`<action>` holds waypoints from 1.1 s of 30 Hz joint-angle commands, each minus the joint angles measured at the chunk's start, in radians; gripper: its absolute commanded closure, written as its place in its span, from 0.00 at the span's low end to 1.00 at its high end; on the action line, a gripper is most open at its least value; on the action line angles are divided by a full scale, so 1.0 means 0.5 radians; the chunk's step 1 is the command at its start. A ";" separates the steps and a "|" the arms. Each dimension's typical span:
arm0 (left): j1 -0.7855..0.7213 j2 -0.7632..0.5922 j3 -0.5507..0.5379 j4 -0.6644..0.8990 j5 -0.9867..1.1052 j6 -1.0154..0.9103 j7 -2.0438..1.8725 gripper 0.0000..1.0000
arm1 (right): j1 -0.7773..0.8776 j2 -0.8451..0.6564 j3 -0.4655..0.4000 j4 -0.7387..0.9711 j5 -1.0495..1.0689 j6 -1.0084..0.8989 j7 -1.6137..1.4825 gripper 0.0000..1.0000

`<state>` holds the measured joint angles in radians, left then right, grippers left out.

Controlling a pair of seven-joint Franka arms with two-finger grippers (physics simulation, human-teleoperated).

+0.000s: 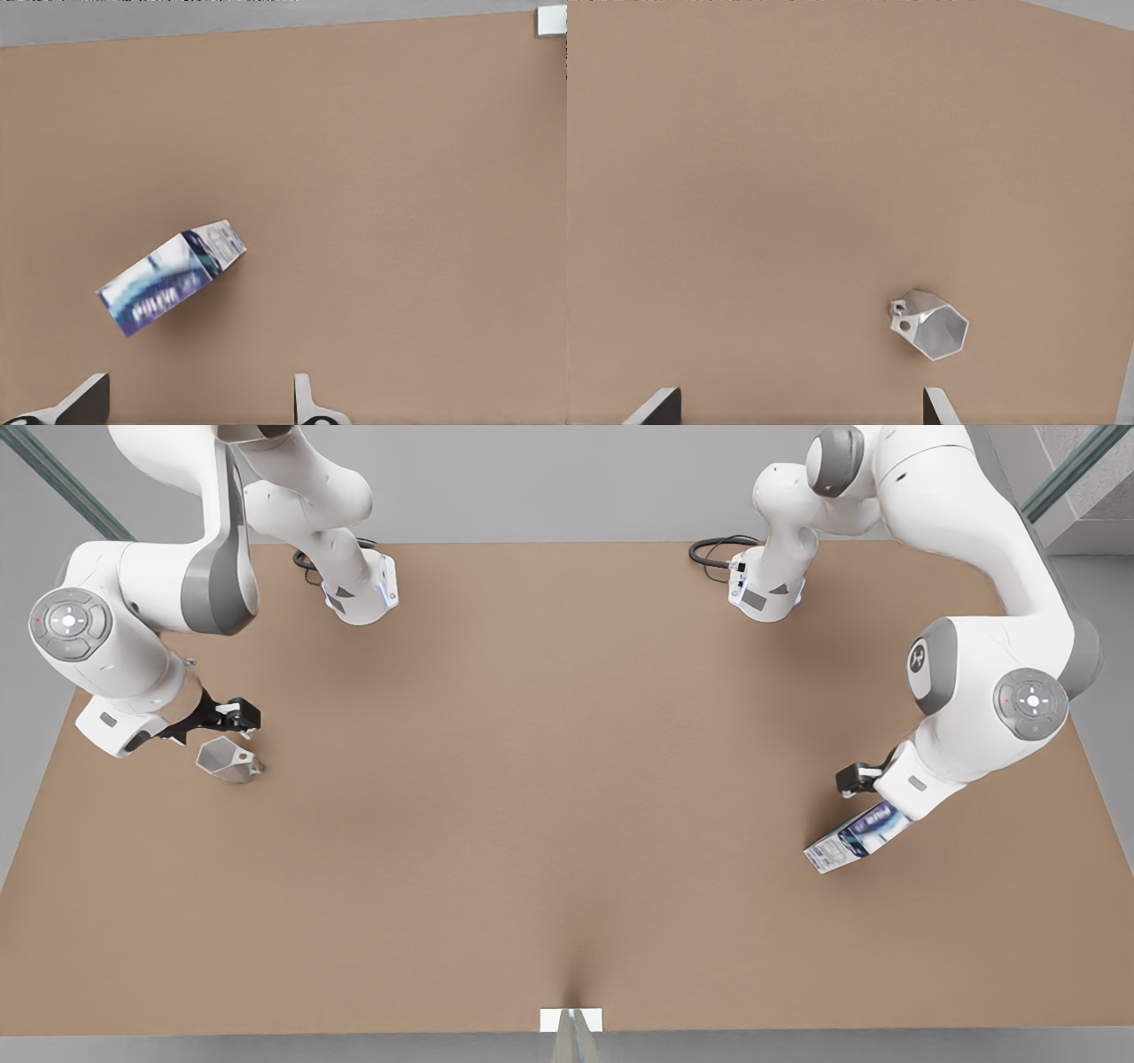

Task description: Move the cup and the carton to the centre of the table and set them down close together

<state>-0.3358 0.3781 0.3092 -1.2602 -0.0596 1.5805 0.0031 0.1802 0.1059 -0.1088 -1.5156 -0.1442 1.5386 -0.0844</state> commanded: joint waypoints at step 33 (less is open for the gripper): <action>0.132 0.085 0.001 -0.370 -0.059 0.594 2.049 0.00 | -1.112 0.509 0.058 -0.969 -0.012 1.043 -0.494 0.00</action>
<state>-0.2609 0.4234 0.3098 -1.4470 -0.1068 1.8774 1.0293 -0.3774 0.3678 -0.0797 -2.0003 -0.1504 2.0679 -0.3313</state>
